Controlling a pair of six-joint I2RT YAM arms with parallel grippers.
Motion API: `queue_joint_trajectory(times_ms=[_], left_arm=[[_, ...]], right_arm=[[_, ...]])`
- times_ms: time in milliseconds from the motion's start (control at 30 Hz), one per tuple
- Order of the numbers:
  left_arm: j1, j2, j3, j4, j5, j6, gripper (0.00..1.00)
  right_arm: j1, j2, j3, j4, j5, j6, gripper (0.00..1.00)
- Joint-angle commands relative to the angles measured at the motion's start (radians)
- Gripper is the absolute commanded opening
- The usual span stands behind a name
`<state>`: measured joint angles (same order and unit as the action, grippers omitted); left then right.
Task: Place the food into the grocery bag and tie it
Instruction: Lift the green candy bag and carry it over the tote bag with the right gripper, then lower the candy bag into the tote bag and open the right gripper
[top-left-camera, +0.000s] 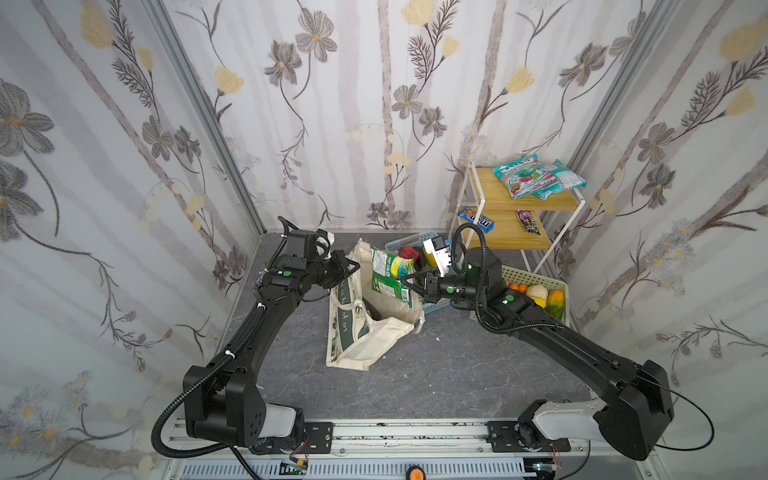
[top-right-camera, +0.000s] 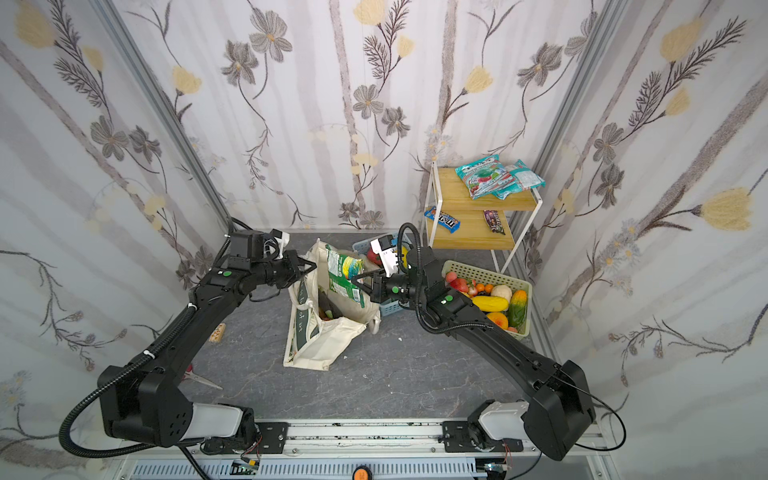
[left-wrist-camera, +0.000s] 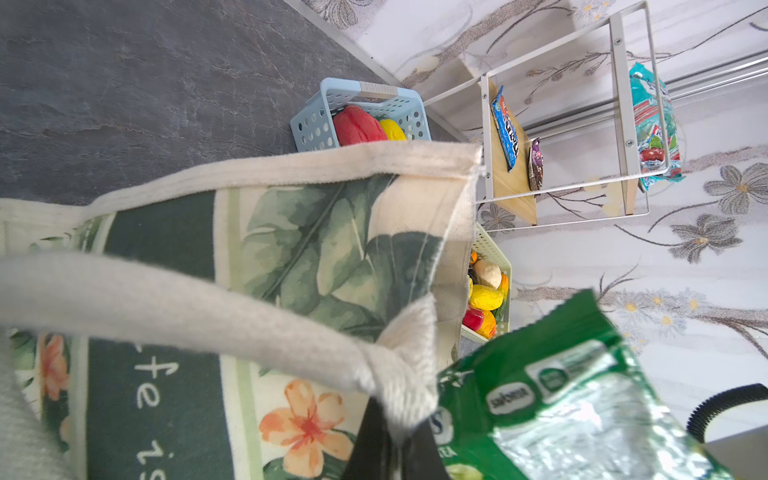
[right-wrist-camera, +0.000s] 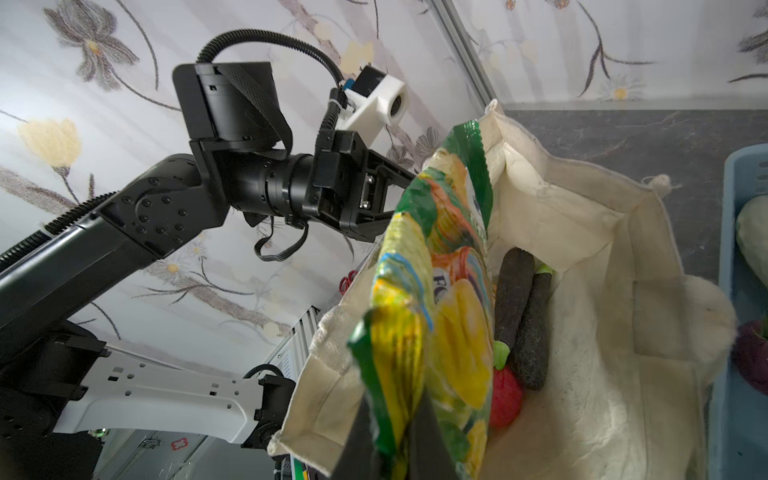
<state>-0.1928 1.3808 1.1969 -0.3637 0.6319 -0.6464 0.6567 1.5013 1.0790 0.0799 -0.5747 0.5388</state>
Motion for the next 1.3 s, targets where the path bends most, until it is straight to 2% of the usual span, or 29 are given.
queue_joint_trajectory(times_ms=[0,300,700,1267], left_arm=[[0.0,-0.009,0.007,0.014,0.012,0.013,0.0],[-0.003,-0.022,0.013,0.027,0.043,0.027,0.0],[-0.011,-0.031,0.006,0.042,0.082,0.045,0.0],[-0.011,-0.031,-0.002,0.062,0.093,0.056,0.0]], right_arm=[[0.005,0.033,0.011,0.029,-0.029,-0.025,0.03],[0.007,0.178,0.05,-0.028,-0.048,-0.051,0.03],[0.013,0.368,0.216,-0.105,-0.052,-0.044,0.05],[0.03,0.542,0.364,-0.281,0.069,-0.029,0.12]])
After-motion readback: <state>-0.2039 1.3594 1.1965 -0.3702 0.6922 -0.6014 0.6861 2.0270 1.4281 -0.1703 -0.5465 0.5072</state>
